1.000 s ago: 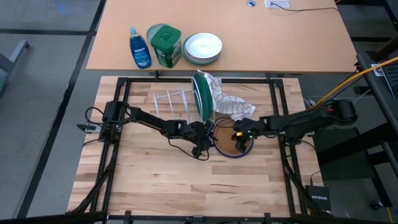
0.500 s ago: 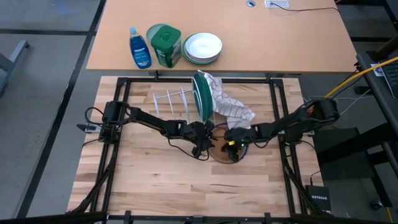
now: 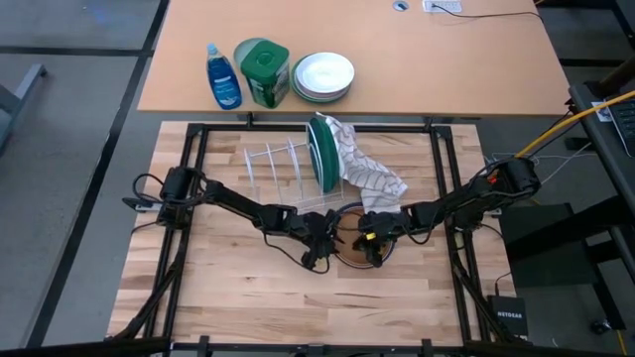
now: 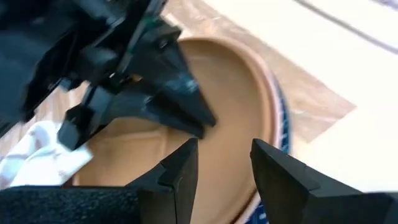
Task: Sort dishes
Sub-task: Put the brown plate into the dish rack
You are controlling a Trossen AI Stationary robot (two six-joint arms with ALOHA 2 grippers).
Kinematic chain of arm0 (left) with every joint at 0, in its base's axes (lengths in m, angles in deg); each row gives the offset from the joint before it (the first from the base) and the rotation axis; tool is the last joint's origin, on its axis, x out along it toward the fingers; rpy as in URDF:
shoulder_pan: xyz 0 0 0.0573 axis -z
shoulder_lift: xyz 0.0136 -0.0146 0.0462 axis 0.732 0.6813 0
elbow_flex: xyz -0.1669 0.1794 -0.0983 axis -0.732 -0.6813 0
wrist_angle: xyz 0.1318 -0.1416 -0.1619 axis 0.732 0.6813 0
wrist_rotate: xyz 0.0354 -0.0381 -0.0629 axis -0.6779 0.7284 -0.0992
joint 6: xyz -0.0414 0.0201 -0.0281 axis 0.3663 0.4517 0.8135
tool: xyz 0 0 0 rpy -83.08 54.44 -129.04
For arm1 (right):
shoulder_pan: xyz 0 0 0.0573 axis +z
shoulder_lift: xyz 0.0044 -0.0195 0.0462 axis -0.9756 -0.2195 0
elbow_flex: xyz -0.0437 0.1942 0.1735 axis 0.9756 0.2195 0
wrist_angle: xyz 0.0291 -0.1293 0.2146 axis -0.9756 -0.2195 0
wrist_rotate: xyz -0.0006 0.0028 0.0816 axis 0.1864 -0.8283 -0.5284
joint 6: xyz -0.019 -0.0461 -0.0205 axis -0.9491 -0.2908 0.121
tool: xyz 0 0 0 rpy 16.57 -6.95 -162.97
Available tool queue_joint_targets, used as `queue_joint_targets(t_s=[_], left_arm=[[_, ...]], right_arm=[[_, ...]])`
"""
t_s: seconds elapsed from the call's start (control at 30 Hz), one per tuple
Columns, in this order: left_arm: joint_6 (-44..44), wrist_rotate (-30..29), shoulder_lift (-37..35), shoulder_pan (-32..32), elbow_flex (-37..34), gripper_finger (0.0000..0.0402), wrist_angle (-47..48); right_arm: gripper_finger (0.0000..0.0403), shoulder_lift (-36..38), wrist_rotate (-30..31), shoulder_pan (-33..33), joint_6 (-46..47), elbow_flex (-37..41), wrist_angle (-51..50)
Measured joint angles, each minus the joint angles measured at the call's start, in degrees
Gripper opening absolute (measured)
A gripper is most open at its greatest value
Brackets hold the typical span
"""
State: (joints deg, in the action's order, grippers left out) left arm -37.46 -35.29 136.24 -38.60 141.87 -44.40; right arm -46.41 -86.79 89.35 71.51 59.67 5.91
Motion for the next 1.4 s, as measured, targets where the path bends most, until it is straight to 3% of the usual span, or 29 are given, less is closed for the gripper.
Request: queue_joint_targets(t_s=[0.5, 0.7, 0.97, 1.2, 1.4], left_arm=[[0.21, 1.02, 0.00, 0.69, -0.02, 0.0139, 5.88], [0.30, 1.02, 0.00, 0.69, -0.02, 0.0139, 5.96], [0.30, 1.02, 0.00, 0.67, -0.02, 0.0139, 5.90], [0.10, 1.02, 0.00, 0.67, -0.02, 0.0139, 5.82], [0.09, 1.02, 0.00, 0.67, -0.02, 0.0139, 5.11]], right_arm=[[0.0058, 1.74, -0.65, -0.04, -0.02, 0.07, 4.25], [0.0058, 7.00, 0.48, -0.03, -0.05, 0.07, -1.87], [0.0058, 13.90, 10.02, -0.02, -0.09, 0.07, -17.69], [0.0058, 12.37, 10.44, 0.00, -0.50, 0.00, -23.70], [0.0058, 7.72, 11.36, 0.00, -0.25, -0.28, -20.22]])
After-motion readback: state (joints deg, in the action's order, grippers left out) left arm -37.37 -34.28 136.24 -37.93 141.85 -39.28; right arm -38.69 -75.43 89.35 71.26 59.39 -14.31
